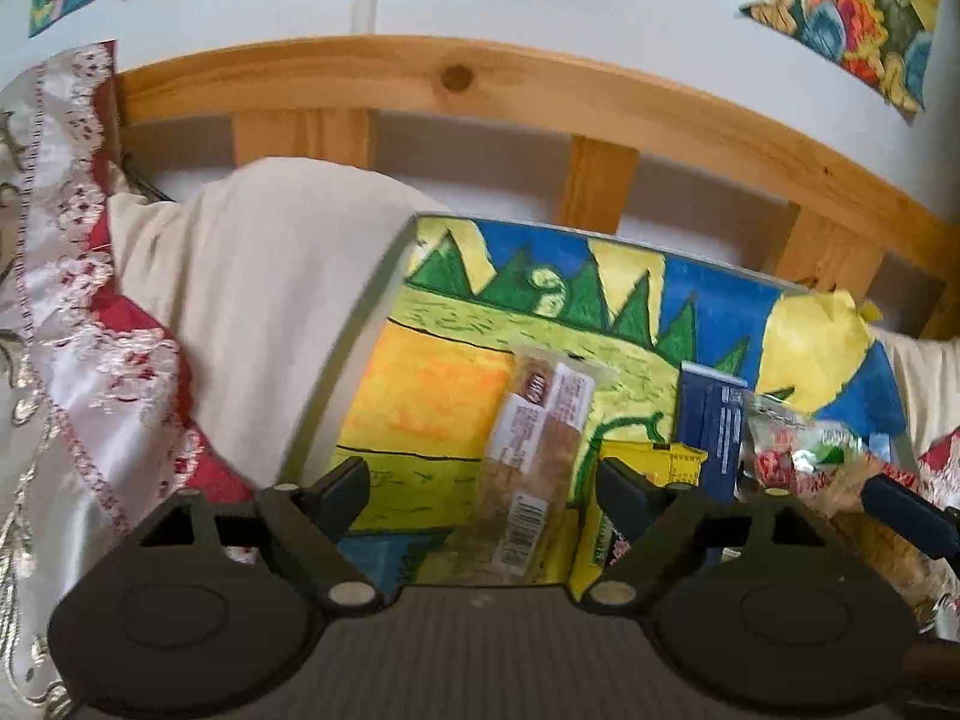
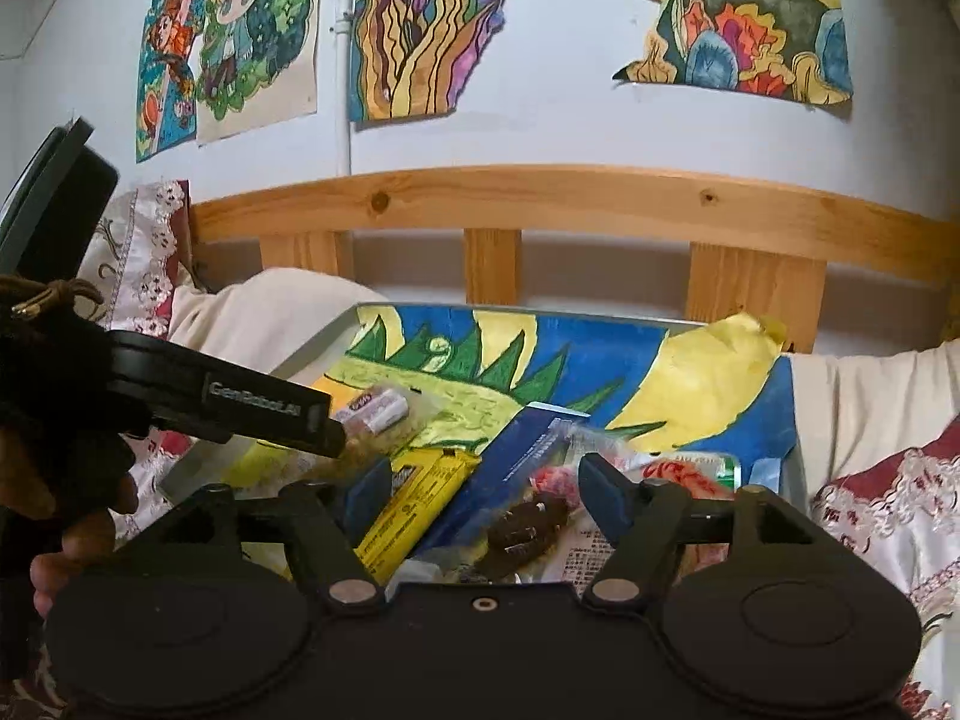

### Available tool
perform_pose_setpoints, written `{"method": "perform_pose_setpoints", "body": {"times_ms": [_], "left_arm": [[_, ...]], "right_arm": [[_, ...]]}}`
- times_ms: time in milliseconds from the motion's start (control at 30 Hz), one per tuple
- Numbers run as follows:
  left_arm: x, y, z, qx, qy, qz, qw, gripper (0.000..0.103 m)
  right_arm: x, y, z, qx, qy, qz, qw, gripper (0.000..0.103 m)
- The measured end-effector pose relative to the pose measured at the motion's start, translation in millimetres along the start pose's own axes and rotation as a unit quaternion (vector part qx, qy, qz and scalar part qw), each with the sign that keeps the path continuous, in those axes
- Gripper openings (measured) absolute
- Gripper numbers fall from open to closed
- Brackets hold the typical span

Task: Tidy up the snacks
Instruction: 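Open both grippers and lift them back from the tray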

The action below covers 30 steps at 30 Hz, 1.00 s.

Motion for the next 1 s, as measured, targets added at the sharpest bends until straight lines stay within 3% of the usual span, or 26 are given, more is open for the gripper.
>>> {"method": "perform_pose_setpoints", "body": {"times_ms": [267, 467, 767, 1000], "left_arm": [[-40, -5, 17, -0.021, -0.005, -0.043, 0.9988, 0.101], [-79, 0, 31, -0.037, 0.003, -0.075, 0.9965, 0.102], [-131, 22, 53, -0.040, 0.002, -0.105, 0.9936, 0.102], [-153, 60, 72, -0.046, 0.002, -0.103, 0.9936, 0.102]], "right_arm": [[-38, -22, -1, 0.015, 0.019, -0.045, 0.999, 0.090], [-80, -36, 2, 0.037, 0.028, -0.084, 0.995, 0.101], [-136, -42, 21, 0.053, 0.033, -0.129, 0.990, 0.102], [-169, -17, 39, 0.050, 0.045, -0.128, 0.989, 0.102]]}}
Point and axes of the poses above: each gripper's, at about its wrist camera, not at the fingertips, and x roughly the way its jaws point, z to its left, y to its underside, the point moved 10 cm from there along x, roughly the way its jaws point, and after that the axes turned 8 degrees about z, right-handed, at the moved point
